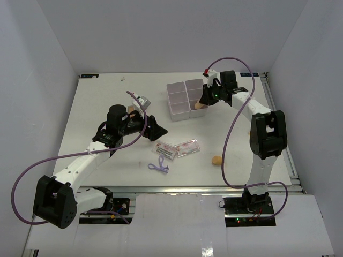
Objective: Organize the makeup
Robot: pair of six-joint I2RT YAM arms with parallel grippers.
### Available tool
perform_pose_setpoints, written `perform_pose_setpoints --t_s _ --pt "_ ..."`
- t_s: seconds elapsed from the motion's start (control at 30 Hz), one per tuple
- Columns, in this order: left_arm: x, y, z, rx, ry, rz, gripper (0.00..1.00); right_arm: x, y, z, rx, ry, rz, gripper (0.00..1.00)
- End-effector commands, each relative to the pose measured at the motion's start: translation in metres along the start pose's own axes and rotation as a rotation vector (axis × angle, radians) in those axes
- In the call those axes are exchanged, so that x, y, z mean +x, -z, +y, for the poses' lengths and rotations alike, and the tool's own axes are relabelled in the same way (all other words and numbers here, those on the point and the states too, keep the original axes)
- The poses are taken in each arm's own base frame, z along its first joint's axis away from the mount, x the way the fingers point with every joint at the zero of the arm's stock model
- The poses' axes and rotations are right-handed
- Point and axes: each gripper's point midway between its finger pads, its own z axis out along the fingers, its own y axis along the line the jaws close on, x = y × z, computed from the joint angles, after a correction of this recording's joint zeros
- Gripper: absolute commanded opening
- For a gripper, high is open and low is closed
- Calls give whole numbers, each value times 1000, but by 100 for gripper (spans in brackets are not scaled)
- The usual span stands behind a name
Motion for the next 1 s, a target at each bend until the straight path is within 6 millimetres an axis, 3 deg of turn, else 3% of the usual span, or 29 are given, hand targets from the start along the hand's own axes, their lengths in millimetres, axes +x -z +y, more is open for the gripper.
perform_pose_setpoints --t_s 0.0,0.2,0.5,0.97 --pt "-20 4 -12 39 -60 -53 98 -26 19 -1 31 -106 -92 9" --pt "-20 4 -12 40 -60 -53 98 -19 22 -6 80 -253 -104 8" --pt "-18 4 -12 42 -59 -48 98 -16 17 -13 123 -336 -112 9" --pt "-15 2 -12 51 -56 -37 98 -20 9 -13 102 -381 -118 30"
